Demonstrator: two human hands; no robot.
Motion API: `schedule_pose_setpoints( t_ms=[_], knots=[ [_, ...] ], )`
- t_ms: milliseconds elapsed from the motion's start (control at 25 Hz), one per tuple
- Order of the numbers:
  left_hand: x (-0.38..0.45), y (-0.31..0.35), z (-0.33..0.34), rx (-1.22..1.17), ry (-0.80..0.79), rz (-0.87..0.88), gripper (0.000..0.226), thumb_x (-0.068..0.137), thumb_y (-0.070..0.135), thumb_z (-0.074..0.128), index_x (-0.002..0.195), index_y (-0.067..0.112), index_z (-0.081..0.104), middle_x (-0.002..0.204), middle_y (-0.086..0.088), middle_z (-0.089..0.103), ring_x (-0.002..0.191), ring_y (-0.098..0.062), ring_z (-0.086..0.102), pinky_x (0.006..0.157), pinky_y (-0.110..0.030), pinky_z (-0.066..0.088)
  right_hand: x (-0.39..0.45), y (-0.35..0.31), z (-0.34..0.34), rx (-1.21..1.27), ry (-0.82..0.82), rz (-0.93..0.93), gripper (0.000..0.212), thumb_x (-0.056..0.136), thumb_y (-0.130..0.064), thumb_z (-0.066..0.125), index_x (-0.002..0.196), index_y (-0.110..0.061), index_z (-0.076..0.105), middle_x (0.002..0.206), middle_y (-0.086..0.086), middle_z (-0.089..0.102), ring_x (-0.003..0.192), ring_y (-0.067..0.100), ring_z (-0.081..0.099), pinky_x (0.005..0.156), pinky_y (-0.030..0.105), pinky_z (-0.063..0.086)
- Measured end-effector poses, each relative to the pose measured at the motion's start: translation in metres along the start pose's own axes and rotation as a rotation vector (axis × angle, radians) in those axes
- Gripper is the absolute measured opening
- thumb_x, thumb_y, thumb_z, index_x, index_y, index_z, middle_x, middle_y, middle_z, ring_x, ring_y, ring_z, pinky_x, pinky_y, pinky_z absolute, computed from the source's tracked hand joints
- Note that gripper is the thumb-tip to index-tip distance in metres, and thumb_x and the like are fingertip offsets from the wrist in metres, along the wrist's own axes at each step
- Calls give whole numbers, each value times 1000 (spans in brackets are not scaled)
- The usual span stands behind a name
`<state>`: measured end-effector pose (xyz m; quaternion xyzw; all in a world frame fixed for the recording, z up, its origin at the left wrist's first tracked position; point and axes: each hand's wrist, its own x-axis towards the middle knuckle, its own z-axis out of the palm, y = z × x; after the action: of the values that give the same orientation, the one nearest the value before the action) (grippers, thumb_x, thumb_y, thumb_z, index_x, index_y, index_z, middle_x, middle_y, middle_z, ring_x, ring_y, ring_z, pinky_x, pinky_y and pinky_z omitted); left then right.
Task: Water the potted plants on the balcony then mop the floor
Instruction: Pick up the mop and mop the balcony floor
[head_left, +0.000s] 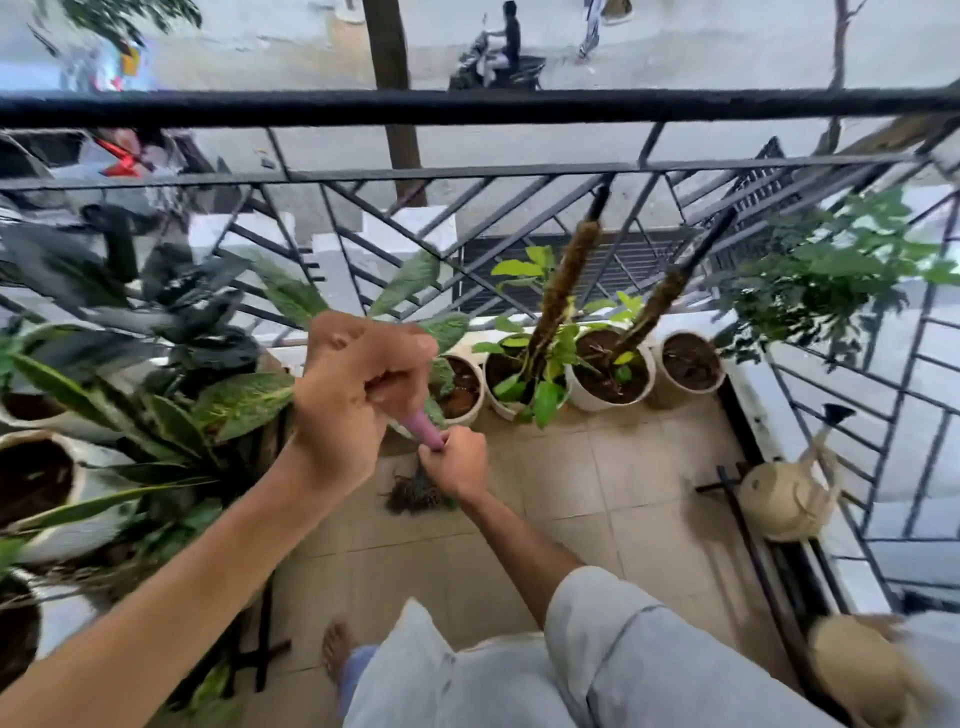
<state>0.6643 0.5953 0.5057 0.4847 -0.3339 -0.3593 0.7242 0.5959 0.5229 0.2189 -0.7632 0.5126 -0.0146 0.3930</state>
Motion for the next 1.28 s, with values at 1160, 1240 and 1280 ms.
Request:
schedule_pose_setpoints(
  t_ms=[1160,1240,1280],
  knots=[
    [102,-152,309,203,19,-207,47,78,15,58,36,26,42,39,-12,20,37,-20,32,45,-46,21,116,301,-250,56,153,110,25,86,-23,58,95,0,63,88,25,68,91,42,62,71,45,40],
    [83,-126,284,229,21,-183,50,80,8,57,36,26,42,41,-15,15,35,-12,38,46,-44,21,92,273,-217,54,125,58,23,88,-24,60,92,-2,62,87,23,68,89,40,63,72,45,42],
    [70,-115,271,252,21,-181,51,81,6,56,36,24,40,42,-14,15,36,-13,34,48,-41,22,79,259,-201,60,124,45,24,88,-26,60,92,-3,61,88,23,68,89,39,63,73,44,42]
  ],
)
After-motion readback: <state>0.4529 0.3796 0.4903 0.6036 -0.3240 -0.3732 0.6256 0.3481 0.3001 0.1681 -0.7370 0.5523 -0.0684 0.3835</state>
